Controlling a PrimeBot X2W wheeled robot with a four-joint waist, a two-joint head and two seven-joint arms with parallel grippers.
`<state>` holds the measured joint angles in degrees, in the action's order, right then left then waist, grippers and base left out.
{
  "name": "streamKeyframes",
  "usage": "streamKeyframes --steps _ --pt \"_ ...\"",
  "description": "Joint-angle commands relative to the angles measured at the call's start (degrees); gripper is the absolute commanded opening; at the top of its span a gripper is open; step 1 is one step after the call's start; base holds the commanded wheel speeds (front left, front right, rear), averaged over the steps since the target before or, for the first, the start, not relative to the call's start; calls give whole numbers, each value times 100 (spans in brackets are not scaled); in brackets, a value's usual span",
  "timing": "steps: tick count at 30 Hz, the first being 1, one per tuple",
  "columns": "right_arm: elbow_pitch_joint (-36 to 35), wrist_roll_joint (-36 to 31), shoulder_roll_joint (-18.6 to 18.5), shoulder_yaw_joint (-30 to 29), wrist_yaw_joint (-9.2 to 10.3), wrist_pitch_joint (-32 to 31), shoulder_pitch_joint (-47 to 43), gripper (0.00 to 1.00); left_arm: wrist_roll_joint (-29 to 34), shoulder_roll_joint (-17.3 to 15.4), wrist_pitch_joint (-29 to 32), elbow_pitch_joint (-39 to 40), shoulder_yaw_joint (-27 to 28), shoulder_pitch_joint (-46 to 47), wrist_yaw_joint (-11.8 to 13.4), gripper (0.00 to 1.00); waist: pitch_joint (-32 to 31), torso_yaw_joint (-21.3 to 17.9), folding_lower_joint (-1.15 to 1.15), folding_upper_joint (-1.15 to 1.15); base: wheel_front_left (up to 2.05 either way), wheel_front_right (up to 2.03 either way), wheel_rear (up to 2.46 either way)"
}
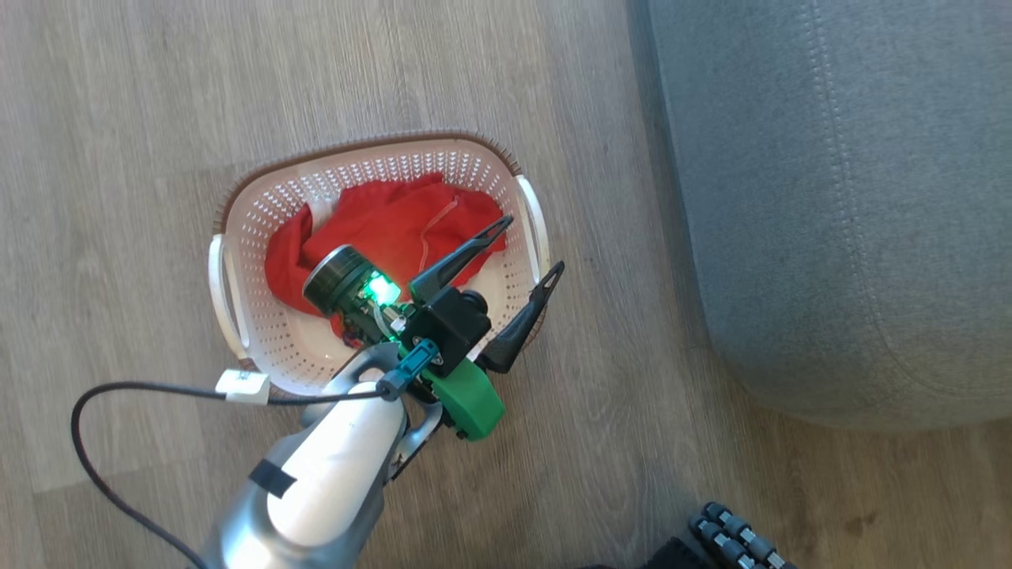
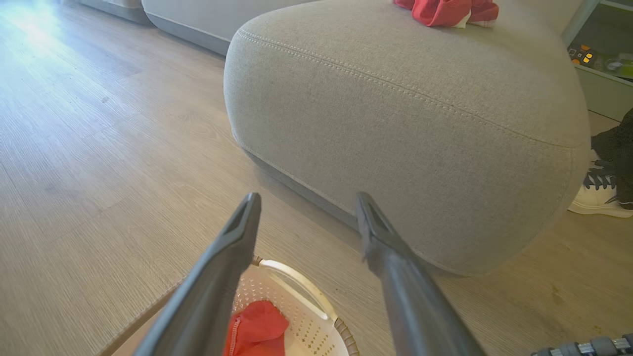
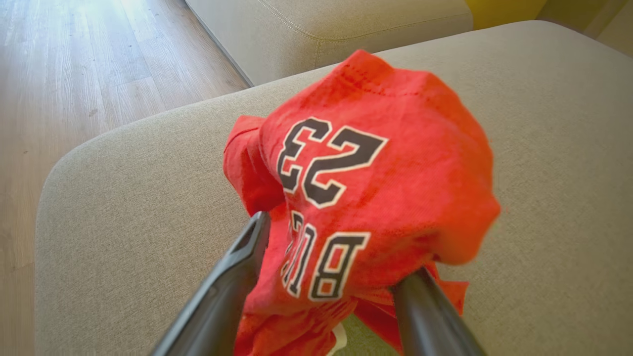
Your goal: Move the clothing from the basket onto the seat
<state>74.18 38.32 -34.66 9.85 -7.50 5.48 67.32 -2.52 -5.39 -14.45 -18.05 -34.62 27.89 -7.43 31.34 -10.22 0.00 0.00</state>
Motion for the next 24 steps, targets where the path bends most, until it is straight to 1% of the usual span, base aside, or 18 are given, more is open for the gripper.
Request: streamKeyframes --steps 1,8,12,15,20,24 --pt "-85 -10 -141 73 1 -26 -90 100 -11 27 -55 144 138 -70 -5 100 -58 -20 0 0 0 0 0" --pt "-58 -98 -122 296 1 -154 -185 100 -97 83 -55 132 145 -190 -5 100 -451 -114 0 0 0 0 0" --pt "-46 -186 -218 408 1 -159 -256 100 -177 146 -55 129 126 -288 -5 100 -750 -152 0 0 0 0 0" --pt "-40 -239 -169 500 1 -200 -306 100 -239 190 -55 112 146 -394 -5 100 -1004 -210 0 0 0 0 0" --pt "-77 -339 -107 691 1 -104 -322 100 -327 227 -55 89 157 -591 -5 100 -1402 -317 0 0 0 0 0" --pt "-258 -308 -52 828 1 55 -379 100 -384 240 -55 104 221 -720 -5 100 -1680 -355 0 0 0 0 0"
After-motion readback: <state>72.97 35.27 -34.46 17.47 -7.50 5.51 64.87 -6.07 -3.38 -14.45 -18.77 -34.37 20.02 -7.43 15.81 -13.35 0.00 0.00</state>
